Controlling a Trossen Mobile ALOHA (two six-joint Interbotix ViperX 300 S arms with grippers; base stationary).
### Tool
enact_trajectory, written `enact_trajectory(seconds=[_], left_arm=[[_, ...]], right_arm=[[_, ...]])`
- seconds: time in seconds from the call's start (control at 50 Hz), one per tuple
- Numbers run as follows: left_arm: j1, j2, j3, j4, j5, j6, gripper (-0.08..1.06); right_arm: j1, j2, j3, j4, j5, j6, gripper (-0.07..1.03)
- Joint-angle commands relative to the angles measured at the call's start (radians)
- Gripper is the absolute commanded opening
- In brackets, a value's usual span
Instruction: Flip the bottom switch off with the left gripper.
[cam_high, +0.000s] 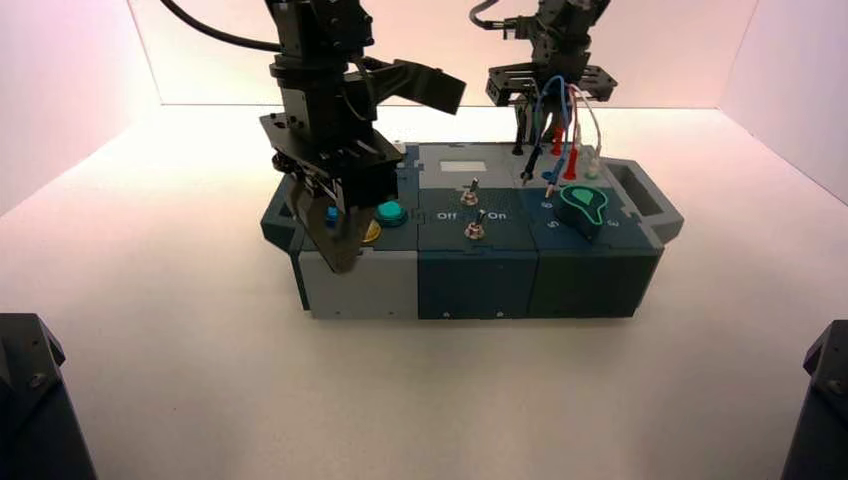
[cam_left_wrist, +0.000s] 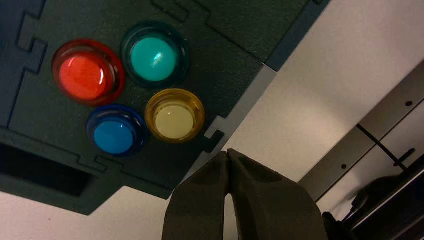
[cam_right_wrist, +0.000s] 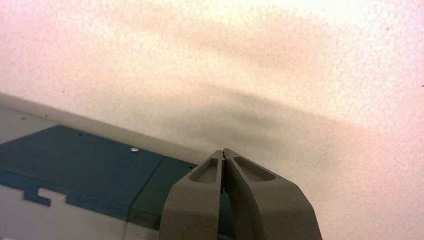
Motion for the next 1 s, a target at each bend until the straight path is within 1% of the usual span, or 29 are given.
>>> enact_trajectory(seconds=[0.02,0.06,0.14,0.18,0.22,0.34,0.46,0.54,0.64,0.74,0.8,0.84,0.88,1.0], left_arm=[[0.064,-0.005,-0.028,0.026,-0.052,0.003,-0.03],[0.075,-0.005,-0.035,0.031,-0.063,0.003,-0.03],[0.081,-0.008,-0.058,0.032,-0.060,0.015,-0.03],[0.081,-0.023,-0.083,0.031,-0.038,0.029,-0.03],[0.081,-0.043,-0.101,0.028,-0.021,0.032,-0.03],[0.081,-0.150,-0.166,0.021,0.034,0.031,-0.03],[0.081,-0.270,-0.206,0.020,0.060,0.029,-0.03],[0.086,-0.344,-0.221,0.026,0.081,0.029,-0.03],[0.107,-0.428,-0.215,0.034,0.112,0.032,-0.03],[0.152,-0.518,-0.175,0.041,0.133,0.040,-0.03],[0.186,-0.563,-0.132,0.049,0.133,0.051,-0.03],[0.201,-0.577,-0.114,0.052,0.132,0.054,-0.03],[0.222,-0.592,-0.091,0.057,0.132,0.064,-0.03],[0.250,-0.617,-0.037,0.064,0.132,0.089,-0.03]], right_arm=[[0.011,-0.041,0.035,0.005,-0.021,0.003,-0.02],[0.008,-0.038,0.028,0.003,-0.035,0.000,-0.02],[-0.006,-0.032,-0.020,0.000,-0.040,-0.005,-0.02],[-0.011,-0.040,-0.049,-0.006,-0.032,-0.006,-0.02],[-0.012,-0.048,-0.066,-0.009,-0.026,-0.006,-0.02],[-0.012,-0.118,-0.112,-0.028,-0.008,-0.006,-0.02],[-0.017,-0.202,-0.124,-0.032,0.011,-0.006,-0.02],[-0.020,-0.259,-0.120,-0.032,0.046,-0.005,-0.02],[-0.020,-0.328,-0.107,-0.034,0.123,-0.002,-0.02],[-0.020,-0.419,-0.057,-0.025,0.176,0.003,-0.02],[-0.020,-0.488,-0.011,-0.018,0.187,0.006,-0.02],[-0.020,-0.522,0.018,-0.017,0.189,0.008,-0.02],[-0.020,-0.552,0.041,-0.014,0.192,0.008,-0.02],[-0.017,-0.649,0.129,0.005,0.209,0.009,-0.02]])
